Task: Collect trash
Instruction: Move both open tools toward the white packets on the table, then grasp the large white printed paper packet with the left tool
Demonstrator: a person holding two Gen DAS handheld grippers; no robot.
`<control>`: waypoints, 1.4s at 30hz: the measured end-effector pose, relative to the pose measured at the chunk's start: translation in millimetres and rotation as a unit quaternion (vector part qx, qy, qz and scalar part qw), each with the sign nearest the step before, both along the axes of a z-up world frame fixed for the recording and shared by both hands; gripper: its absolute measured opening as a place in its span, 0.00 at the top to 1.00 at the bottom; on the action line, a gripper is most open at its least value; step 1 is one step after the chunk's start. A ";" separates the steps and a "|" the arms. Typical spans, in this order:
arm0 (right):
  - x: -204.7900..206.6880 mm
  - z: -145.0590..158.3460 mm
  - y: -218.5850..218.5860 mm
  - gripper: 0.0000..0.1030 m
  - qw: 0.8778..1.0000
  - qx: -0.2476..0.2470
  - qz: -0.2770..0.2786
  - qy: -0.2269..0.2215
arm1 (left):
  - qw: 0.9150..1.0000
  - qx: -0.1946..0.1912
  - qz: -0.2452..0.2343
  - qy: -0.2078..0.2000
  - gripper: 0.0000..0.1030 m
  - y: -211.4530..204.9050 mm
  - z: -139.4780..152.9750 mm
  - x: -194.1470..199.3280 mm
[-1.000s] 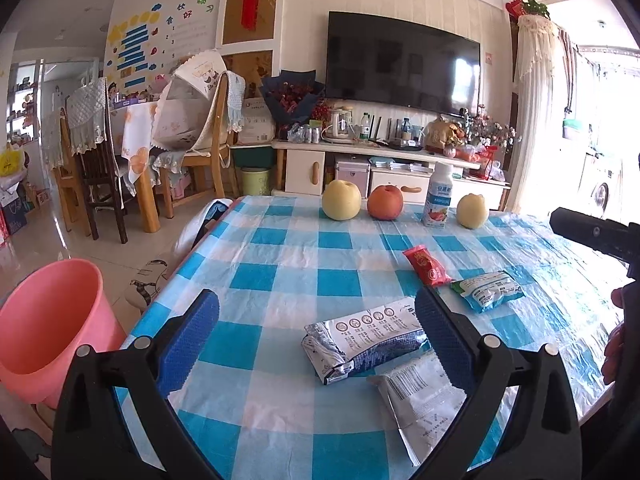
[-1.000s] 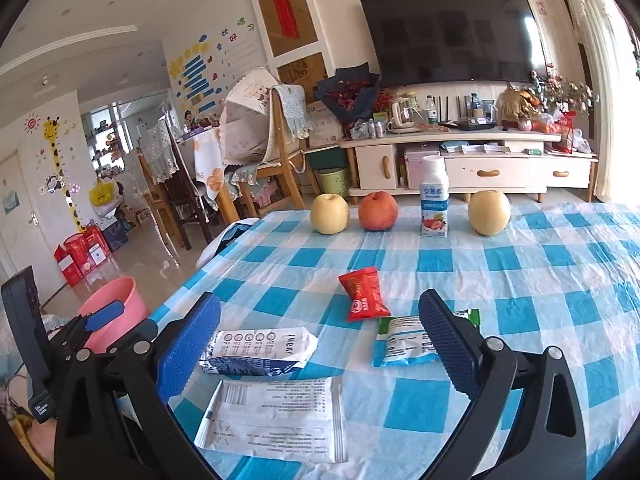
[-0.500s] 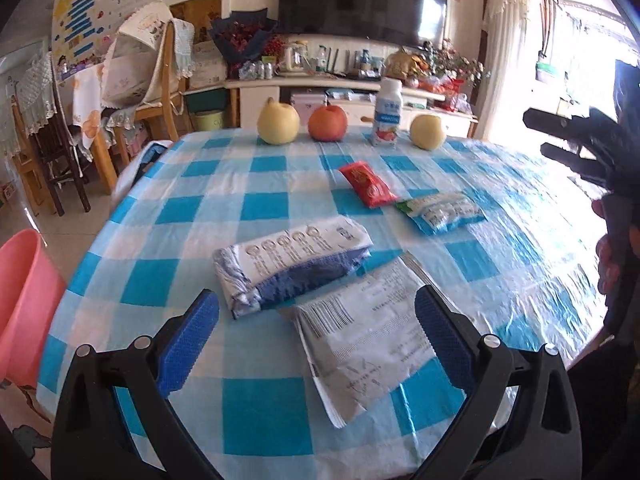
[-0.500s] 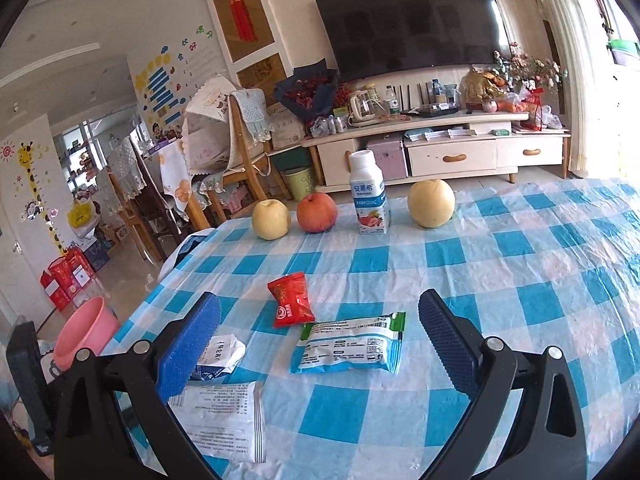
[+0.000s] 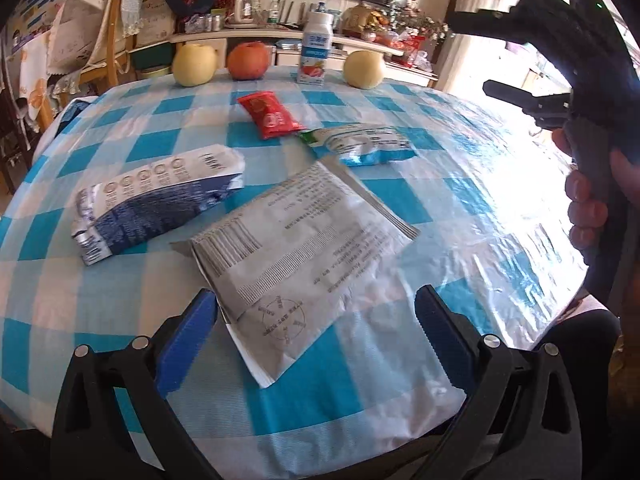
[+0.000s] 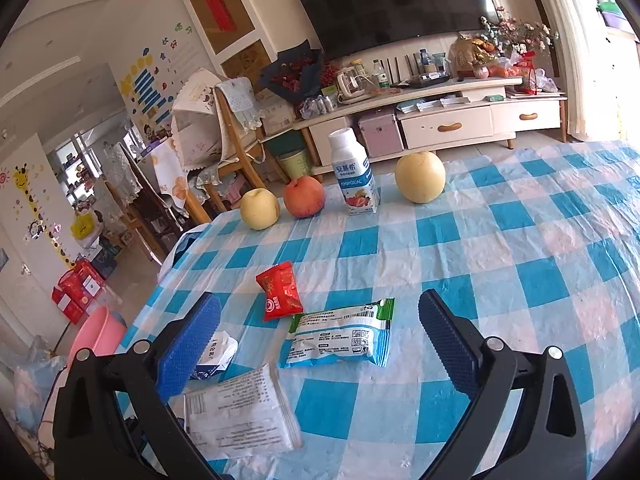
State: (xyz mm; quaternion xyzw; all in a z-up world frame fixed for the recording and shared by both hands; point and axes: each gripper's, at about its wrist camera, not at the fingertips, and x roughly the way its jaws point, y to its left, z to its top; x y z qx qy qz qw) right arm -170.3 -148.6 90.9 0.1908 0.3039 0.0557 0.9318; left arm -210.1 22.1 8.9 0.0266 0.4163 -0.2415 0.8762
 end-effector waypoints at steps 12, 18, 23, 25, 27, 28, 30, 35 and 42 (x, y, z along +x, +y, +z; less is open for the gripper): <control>8.2 -15.2 -31.5 0.05 0.997 0.047 -0.025 0.052 | 0.996 0.045 -0.067 -0.038 0.04 -41.8 26.0 0.5; 21.0 -24.8 -13.3 0.05 0.996 0.014 0.006 0.093 | 0.993 0.084 -0.080 -0.024 0.04 -62.4 12.1 26.0; 27.5 -28.2 0.9 0.05 0.993 -0.058 0.007 0.105 | 0.991 0.105 -0.081 -0.012 0.04 -72.8 -2.0 42.7; 29.9 -29.8 -0.7 0.05 0.992 -0.059 0.006 0.107 | 0.992 0.097 -0.079 -0.005 0.04 -72.9 -4.7 47.2; 32.9 -31.6 -4.5 0.05 0.993 -0.052 0.004 0.110 | 0.993 0.094 -0.077 -0.003 0.05 -73.4 -7.3 49.8; 33.9 -32.3 -6.3 0.05 0.993 -0.048 0.003 0.111 | 0.993 0.095 -0.076 -0.001 0.09 -73.9 -8.9 50.8; 36.8 -33.5 -8.8 0.05 0.993 -0.043 0.001 0.114 | 0.993 0.097 -0.072 -0.003 0.15 -75.2 -11.4 51.8; 44.8 -38.7 -8.3 0.05 0.992 -0.034 0.006 0.124 | 0.994 0.090 -0.059 -0.013 0.26 -73.6 -9.1 50.5; 53.4 -47.3 0.1 0.05 0.988 -0.057 0.009 0.142 | 0.997 0.068 -0.028 -0.005 0.33 -61.5 -5.9 52.5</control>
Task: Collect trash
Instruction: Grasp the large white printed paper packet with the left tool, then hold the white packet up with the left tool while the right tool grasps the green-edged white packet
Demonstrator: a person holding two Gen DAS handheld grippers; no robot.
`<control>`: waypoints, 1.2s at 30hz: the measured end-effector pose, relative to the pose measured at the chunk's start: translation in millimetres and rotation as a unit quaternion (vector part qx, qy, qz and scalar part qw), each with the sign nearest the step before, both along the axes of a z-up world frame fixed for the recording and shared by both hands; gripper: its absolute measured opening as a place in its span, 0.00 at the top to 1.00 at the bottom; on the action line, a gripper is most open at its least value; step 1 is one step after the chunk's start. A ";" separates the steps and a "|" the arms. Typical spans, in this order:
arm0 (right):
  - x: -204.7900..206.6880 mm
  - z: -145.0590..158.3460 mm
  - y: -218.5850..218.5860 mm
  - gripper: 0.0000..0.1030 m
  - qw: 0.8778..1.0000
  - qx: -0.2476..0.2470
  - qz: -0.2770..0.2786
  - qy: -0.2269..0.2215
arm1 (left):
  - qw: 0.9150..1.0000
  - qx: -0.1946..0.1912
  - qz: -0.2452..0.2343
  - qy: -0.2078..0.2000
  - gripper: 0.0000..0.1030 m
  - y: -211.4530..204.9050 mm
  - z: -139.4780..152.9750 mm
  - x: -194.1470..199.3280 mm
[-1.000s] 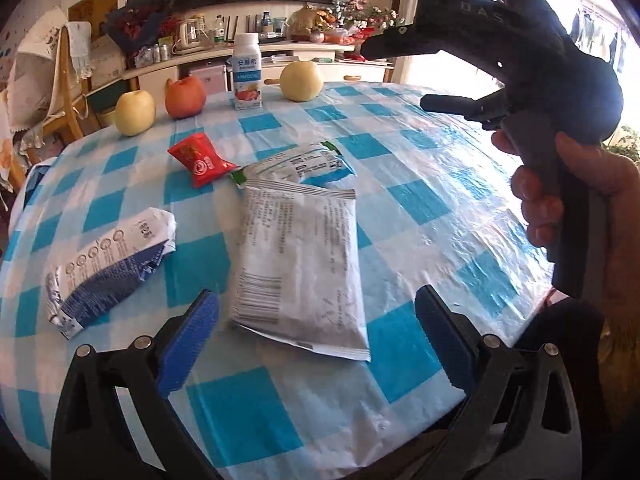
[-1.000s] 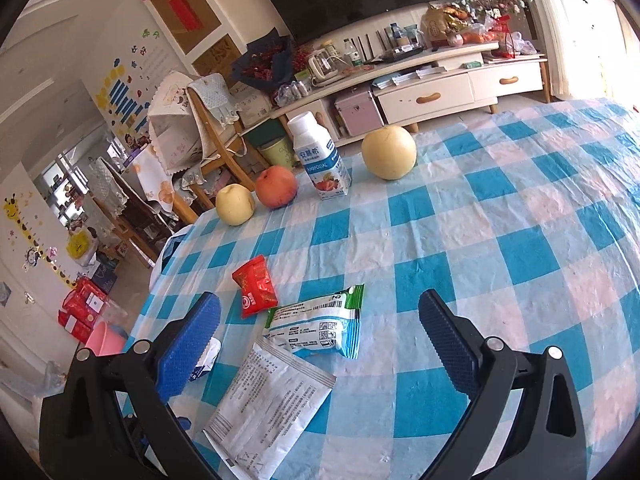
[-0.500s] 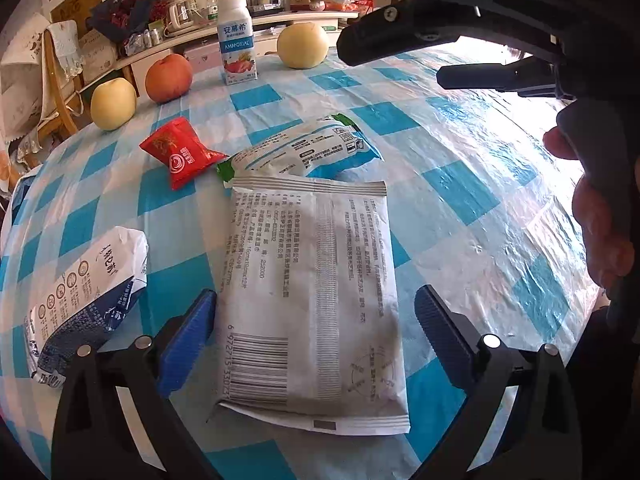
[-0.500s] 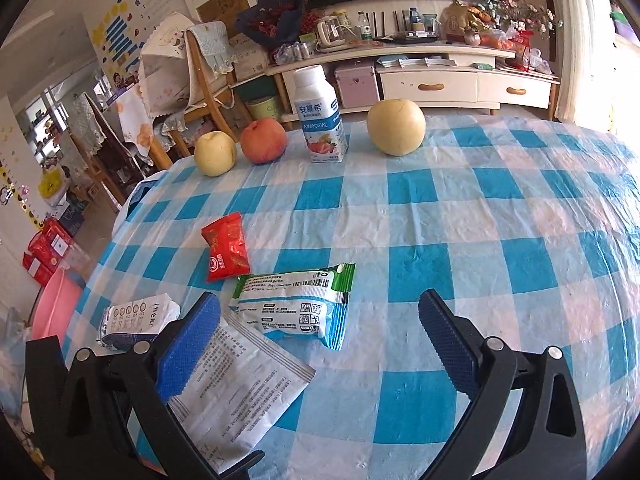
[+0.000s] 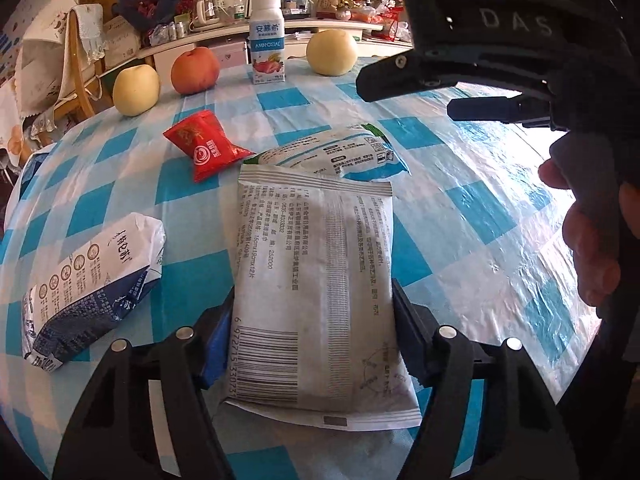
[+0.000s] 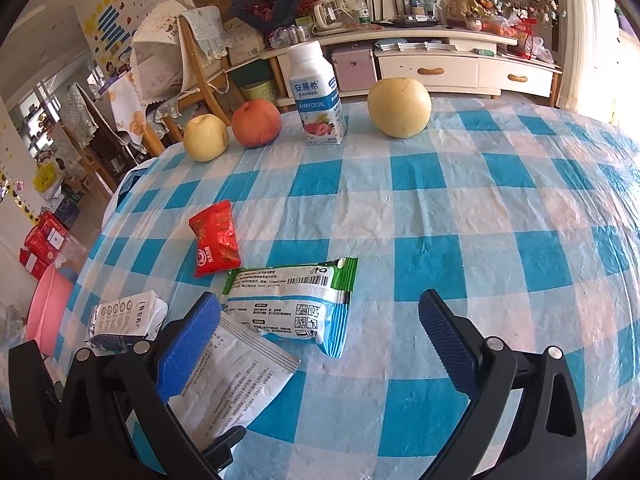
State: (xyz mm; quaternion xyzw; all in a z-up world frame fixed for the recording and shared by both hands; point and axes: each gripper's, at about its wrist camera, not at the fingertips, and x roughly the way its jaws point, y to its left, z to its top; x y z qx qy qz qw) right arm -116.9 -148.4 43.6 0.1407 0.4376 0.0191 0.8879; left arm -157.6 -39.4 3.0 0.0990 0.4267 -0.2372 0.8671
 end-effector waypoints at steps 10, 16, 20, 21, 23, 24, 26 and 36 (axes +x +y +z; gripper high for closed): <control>5.7 -11.5 -13.6 0.05 0.999 -0.003 -0.031 0.020 | 0.998 -0.042 0.038 -0.021 0.35 31.4 27.3 7.4; 10.0 -15.3 -8.6 0.05 0.999 -0.005 -0.030 0.021 | 0.995 -0.066 0.063 -0.033 0.35 53.3 40.4 15.0; 14.5 -12.9 -0.9 0.05 1.000 0.003 -0.021 0.006 | 0.992 -0.084 0.087 -0.046 0.35 73.1 52.2 20.8; 15.6 -12.3 1.5 0.05 1.000 0.007 -0.017 0.003 | 0.991 -0.087 0.092 -0.049 0.35 78.3 54.8 22.3; 19.0 -12.1 8.2 0.05 1.000 0.011 -0.006 -0.001 | 0.988 -0.096 0.108 -0.056 0.35 92.2 60.2 26.9; 20.8 -13.0 12.5 0.05 1.000 0.009 -0.001 -0.001 | 0.987 -0.100 0.115 -0.058 0.35 98.7 61.9 28.4; 24.5 -15.9 20.8 0.05 1.000 -0.002 0.008 0.002 | 0.984 -0.107 0.131 -0.062 0.35 111.6 64.2 32.6; 37.6 -34.3 48.6 0.05 0.999 -0.045 0.014 0.003 | 0.967 -0.137 0.201 -0.073 0.34 174.8 66.6 47.4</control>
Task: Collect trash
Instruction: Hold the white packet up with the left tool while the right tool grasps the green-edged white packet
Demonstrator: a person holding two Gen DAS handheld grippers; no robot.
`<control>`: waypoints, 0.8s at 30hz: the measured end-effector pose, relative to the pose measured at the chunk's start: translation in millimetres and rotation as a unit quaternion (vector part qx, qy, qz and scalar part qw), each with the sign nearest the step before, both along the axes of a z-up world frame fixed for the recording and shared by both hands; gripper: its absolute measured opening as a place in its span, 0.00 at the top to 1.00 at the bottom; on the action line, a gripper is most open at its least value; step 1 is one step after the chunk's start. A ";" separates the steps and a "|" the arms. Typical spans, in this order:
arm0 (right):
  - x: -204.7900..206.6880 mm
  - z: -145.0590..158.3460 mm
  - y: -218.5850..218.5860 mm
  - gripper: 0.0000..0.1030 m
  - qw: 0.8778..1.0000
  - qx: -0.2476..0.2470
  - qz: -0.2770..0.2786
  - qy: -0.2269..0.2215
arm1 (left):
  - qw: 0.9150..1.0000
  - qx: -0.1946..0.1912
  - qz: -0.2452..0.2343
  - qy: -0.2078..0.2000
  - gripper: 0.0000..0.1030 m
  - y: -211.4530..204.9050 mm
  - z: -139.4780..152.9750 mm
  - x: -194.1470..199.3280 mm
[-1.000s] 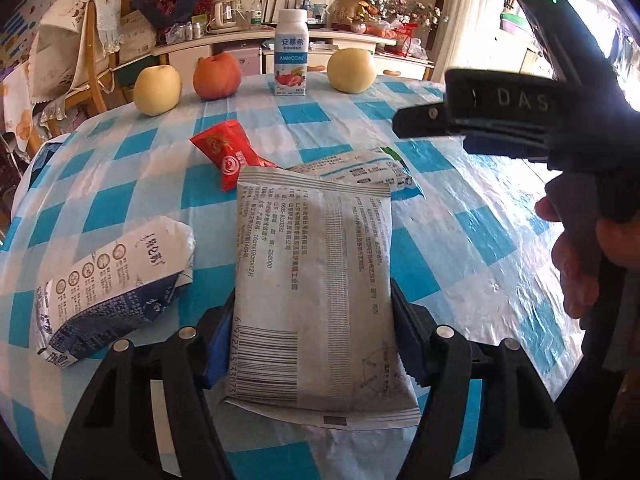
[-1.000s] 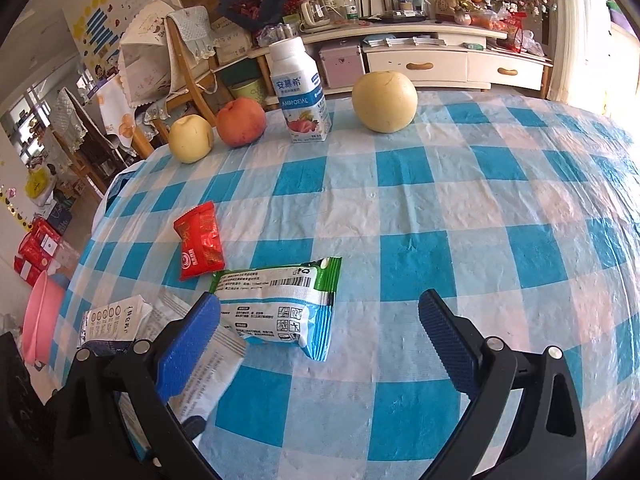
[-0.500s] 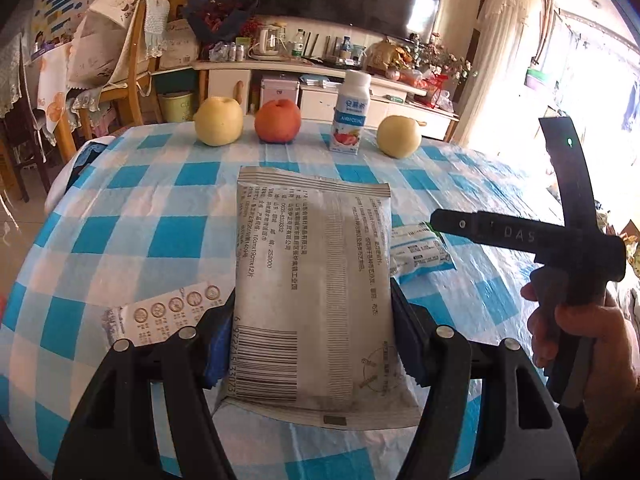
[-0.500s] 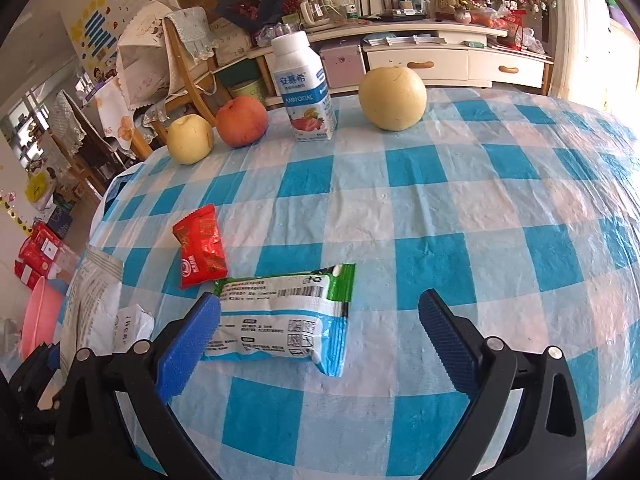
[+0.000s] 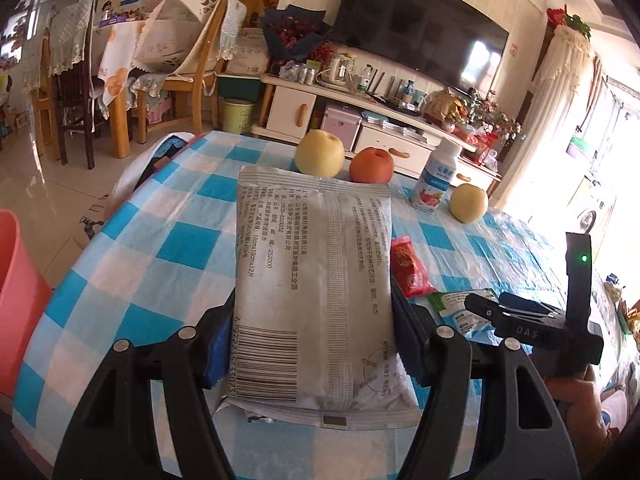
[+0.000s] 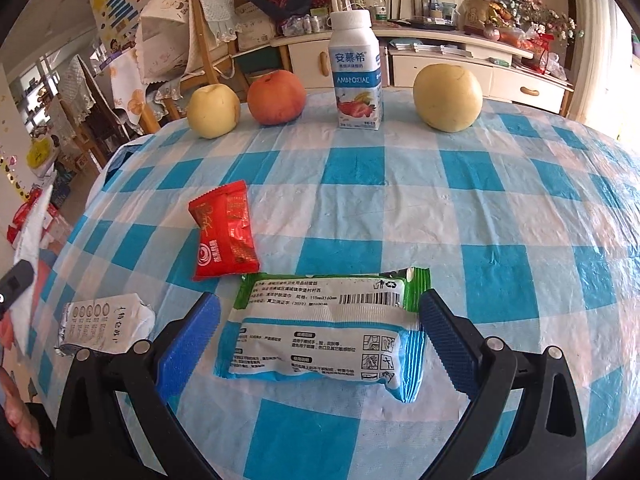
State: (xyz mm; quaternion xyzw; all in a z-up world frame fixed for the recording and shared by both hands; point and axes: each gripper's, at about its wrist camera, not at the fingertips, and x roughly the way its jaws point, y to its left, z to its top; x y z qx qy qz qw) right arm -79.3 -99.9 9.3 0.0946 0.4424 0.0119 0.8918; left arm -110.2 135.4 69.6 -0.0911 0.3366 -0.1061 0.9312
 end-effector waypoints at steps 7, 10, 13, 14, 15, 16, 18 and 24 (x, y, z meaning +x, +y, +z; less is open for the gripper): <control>4.3 -16.4 7.4 0.05 0.999 -0.037 0.003 0.029 | 0.999 -0.024 0.023 -0.002 0.34 30.5 -5.0 7.0; 6.8 -22.0 11.9 0.04 0.998 -0.047 0.011 0.034 | 0.999 -0.030 0.028 0.002 0.34 38.5 -9.4 8.0; 6.8 -23.3 17.6 0.04 0.998 -0.060 0.017 0.032 | 0.999 -0.032 0.026 0.004 0.34 43.1 -11.9 10.0; 6.0 -23.3 17.6 0.04 0.998 -0.060 0.017 0.030 | 0.999 -0.033 0.026 0.004 0.34 44.2 -12.7 10.4; 5.6 -23.2 17.3 0.04 0.998 -0.059 0.016 0.029 | 0.999 -0.035 0.027 0.005 0.34 44.6 -12.9 10.6; 5.6 -23.1 17.1 0.04 0.998 -0.060 0.016 0.029 | 0.999 -0.037 0.026 0.005 0.34 45.7 -13.6 11.1; 5.1 -22.5 17.7 0.06 0.998 -0.062 0.018 0.027 | 0.999 -0.037 0.026 0.005 0.34 46.5 -14.2 11.1; -0.1 -18.2 21.1 0.26 0.997 -0.066 0.033 0.014 | 0.999 -0.042 0.023 0.007 0.34 48.7 -16.9 10.9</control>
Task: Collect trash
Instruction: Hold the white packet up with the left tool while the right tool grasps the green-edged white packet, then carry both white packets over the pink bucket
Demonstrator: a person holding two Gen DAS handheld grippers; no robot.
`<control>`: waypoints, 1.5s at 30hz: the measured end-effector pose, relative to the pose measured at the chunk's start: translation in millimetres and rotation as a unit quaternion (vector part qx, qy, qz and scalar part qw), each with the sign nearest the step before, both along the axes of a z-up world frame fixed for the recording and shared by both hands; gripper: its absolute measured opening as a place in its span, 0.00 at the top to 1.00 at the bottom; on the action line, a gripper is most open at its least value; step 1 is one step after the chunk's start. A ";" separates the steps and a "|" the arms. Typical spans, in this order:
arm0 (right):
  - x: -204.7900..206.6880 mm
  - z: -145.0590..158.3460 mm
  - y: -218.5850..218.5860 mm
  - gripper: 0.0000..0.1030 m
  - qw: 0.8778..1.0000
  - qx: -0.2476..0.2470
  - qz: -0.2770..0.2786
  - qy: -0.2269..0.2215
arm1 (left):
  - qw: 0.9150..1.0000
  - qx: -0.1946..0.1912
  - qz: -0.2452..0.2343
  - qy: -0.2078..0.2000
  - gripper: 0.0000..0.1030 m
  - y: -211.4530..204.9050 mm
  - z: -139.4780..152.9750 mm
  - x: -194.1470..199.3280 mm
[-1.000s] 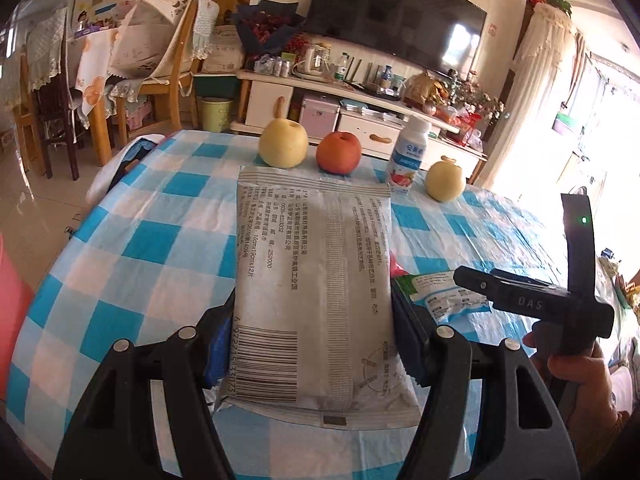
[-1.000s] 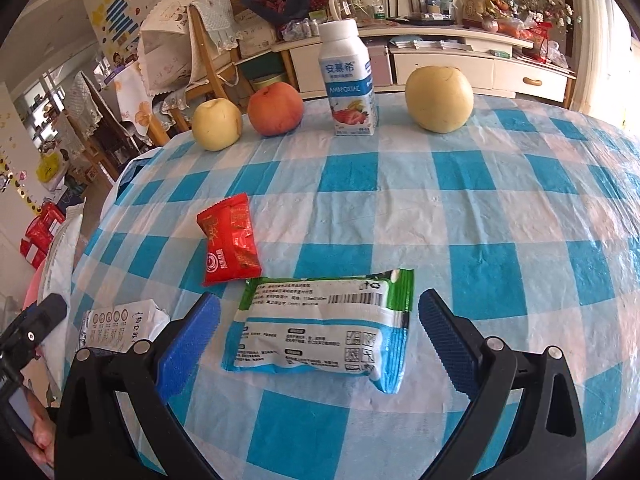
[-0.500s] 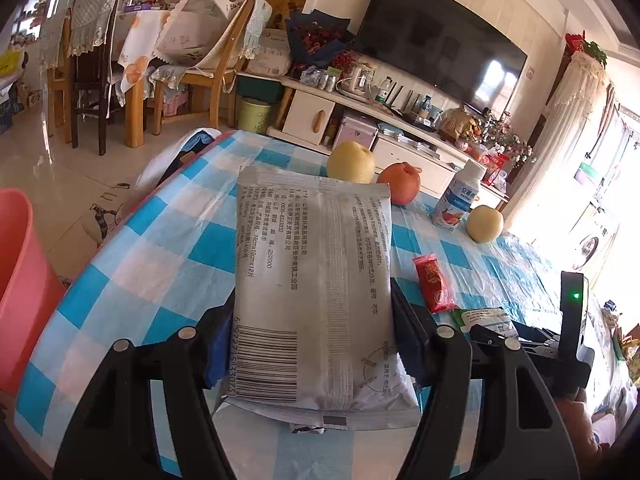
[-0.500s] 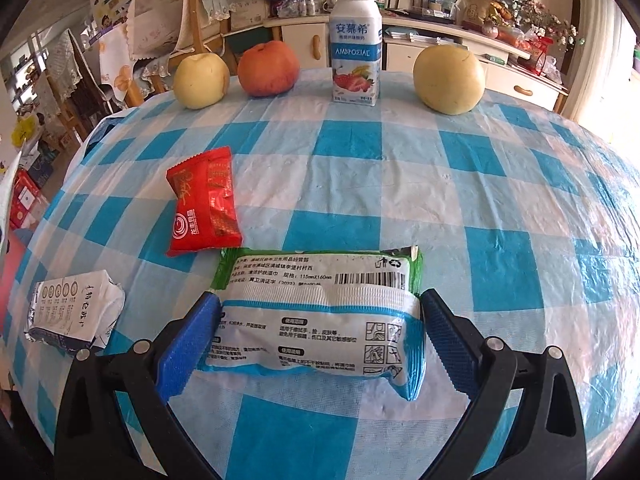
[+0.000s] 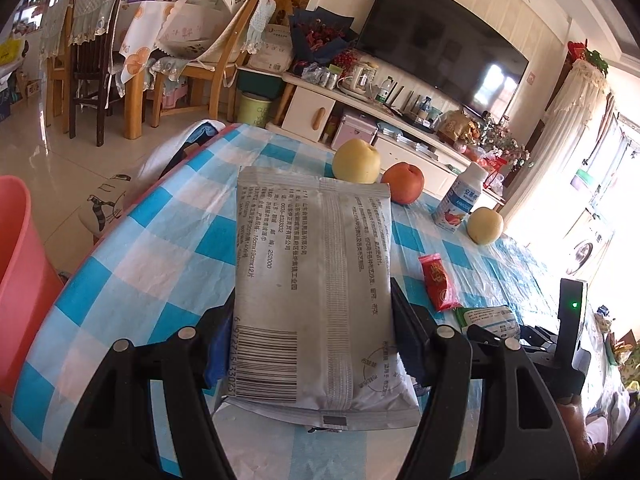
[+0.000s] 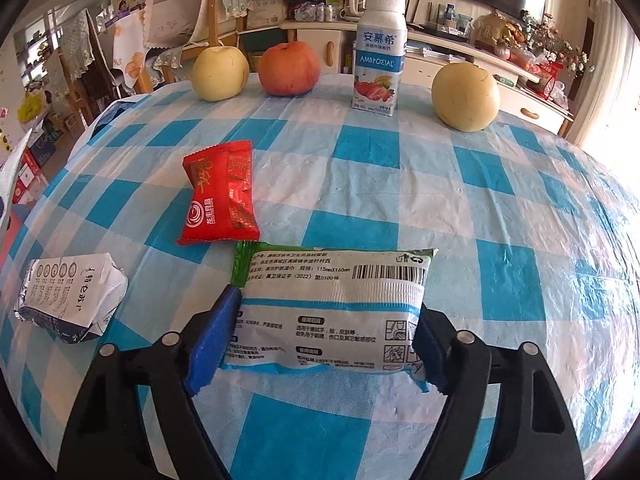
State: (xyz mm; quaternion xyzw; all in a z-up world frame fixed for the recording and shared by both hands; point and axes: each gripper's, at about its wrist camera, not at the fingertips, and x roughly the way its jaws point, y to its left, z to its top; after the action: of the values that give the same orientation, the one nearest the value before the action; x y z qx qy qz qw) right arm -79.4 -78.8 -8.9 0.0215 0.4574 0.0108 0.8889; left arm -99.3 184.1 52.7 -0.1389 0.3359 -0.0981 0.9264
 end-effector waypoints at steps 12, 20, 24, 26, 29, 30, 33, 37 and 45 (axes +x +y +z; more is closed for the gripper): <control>-17.4 8.5 2.4 0.29 0.999 0.009 -0.018 -0.027 | 1.000 -0.002 -0.001 -0.018 0.34 10.2 4.1 -7.1; -31.4 30.2 22.4 0.29 0.998 0.029 -0.017 -0.052 | 0.999 -0.014 0.027 -0.035 0.34 33.3 10.7 -17.0; -35.7 47.2 38.9 0.29 0.996 0.050 -0.012 -0.067 | 0.998 -0.016 0.048 -0.049 0.34 49.1 16.2 -23.0; -36.0 55.3 50.2 0.29 0.995 0.063 -0.004 -0.073 | 0.996 -0.016 0.061 -0.058 0.34 57.7 19.5 -25.6; -34.3 67.6 75.8 0.29 0.993 0.084 0.019 -0.077 | 0.994 -0.025 0.081 -0.065 0.34 71.7 23.2 -29.8; -33.0 71.2 85.1 0.29 0.993 0.089 0.027 -0.079 | 0.993 -0.030 0.090 -0.067 0.34 77.9 24.0 -31.7; -29.5 83.7 118.5 0.29 0.989 0.105 0.059 -0.082 | 0.989 -0.045 0.118 -0.071 0.34 96.3 25.6 -36.6; -26.1 101.7 169.2 0.29 0.982 0.126 0.108 -0.089 | 0.981 -0.064 0.166 -0.071 0.34 123.7 25.5 -41.6; -15.9 133.4 286.2 0.29 0.959 0.148 0.221 -0.093 | 0.951 -0.085 0.289 -0.068 0.34 185.3 20.1 -60.6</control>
State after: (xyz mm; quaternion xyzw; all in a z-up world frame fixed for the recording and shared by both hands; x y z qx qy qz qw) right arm -95.4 207.4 124.5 0.0505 0.3590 0.2766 0.8900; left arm -160.0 369.5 72.8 -0.3014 0.2078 0.1362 0.9206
